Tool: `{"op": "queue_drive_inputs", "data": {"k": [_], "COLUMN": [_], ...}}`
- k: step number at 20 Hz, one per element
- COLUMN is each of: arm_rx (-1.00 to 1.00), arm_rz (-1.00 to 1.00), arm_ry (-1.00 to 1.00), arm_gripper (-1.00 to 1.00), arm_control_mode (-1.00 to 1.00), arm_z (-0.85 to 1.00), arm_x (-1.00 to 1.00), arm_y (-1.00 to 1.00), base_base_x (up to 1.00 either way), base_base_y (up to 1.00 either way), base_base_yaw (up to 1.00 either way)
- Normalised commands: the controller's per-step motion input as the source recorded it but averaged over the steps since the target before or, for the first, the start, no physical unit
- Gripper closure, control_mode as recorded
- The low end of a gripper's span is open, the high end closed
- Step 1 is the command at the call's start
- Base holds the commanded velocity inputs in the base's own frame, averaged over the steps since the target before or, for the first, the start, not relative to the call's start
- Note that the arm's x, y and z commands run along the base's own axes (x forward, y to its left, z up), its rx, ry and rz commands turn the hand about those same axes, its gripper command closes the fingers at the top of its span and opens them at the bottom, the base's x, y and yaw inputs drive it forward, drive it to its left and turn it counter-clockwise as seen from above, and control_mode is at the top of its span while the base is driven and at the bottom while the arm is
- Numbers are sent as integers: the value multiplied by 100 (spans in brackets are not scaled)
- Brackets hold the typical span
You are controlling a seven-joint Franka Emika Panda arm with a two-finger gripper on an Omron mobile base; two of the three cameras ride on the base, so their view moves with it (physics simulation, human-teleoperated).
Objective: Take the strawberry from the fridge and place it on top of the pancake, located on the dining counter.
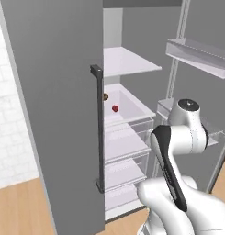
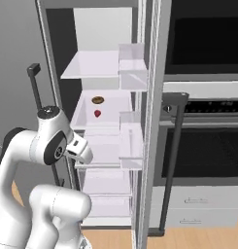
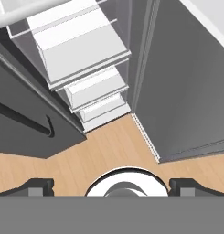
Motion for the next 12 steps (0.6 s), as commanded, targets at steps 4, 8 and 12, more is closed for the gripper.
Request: {"op": "queue_drive_inputs", "data": {"k": [4, 8, 12], "arm_rx": [0, 0, 0], "arm_rz": [0, 0, 0], "arm_ry": [0, 0, 0], "arm_gripper": [-100, -100, -100], "arm_control_mode": [100, 100, 100], "arm_z": [0, 0, 0], "arm_x": [0, 0, 0], "arm_y": [0, 0, 0], "base_base_x": [33, 50, 55], "base_base_y": [-1, -1, -1], "base_base_yaw": [33, 16, 7]}}
